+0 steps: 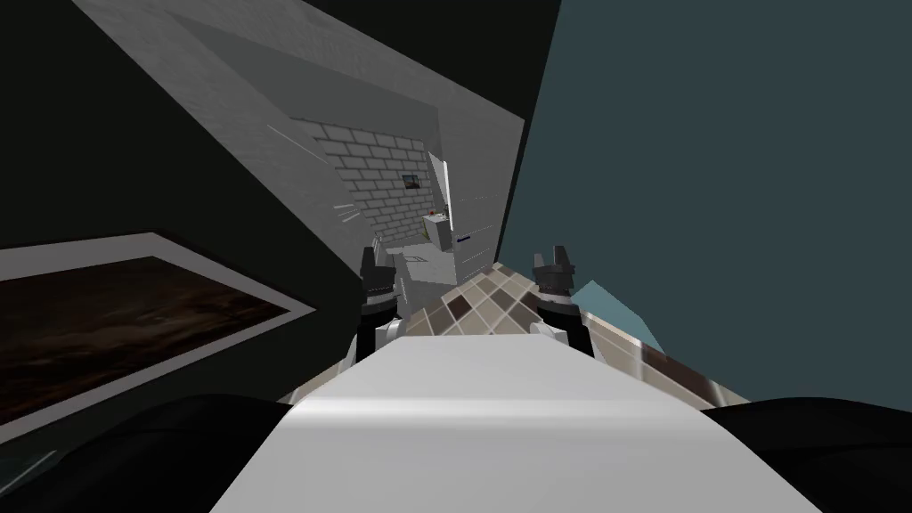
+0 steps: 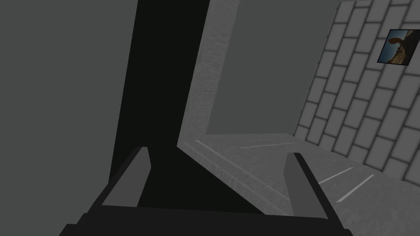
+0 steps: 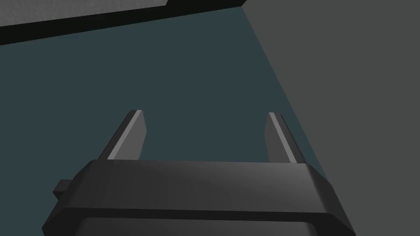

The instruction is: Push the door open

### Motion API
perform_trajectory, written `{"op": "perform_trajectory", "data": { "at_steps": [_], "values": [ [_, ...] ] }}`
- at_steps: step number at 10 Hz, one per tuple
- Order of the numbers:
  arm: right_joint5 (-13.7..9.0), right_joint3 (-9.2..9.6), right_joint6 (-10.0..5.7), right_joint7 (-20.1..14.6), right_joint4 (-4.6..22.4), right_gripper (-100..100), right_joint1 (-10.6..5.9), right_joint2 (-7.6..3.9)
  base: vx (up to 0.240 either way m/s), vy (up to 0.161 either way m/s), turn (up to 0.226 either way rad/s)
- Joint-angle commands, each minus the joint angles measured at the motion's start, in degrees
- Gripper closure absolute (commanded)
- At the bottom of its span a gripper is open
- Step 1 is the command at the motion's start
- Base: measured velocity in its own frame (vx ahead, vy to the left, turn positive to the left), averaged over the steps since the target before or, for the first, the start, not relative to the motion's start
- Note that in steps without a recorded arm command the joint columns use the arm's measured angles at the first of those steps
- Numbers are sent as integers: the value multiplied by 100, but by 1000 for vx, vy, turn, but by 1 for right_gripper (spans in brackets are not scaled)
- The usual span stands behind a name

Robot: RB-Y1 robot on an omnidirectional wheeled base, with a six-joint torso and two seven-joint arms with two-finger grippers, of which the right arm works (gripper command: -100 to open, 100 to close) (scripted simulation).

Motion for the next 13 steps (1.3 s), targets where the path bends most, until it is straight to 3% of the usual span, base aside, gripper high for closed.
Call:
{"op": "perform_trajectory", "data": {
  "at_steps": [1, 4, 9, 10, 12, 13],
  "values": [
    [-20, -10, -2, -23, 240, -100, -130, -62, 31, -29, 169],
    [-50, -25, -6, -55, 585, -100, -317, -149, 44, -39, 144],
    [-122, -63, -15, -136, 1400, -100, -784, -356, 51, -47, 161],
    [-122, -63, -15, -136, 1446, -100, -784, -356, 44, -43, 62],
    [-158, -81, -19, -176, 1820, -100, -1014, -455, 38, -49, 158],
    [-158, -81, -19, -176, 1870, -100, -1014, -455, 38, -51, 79]
  ]
}}
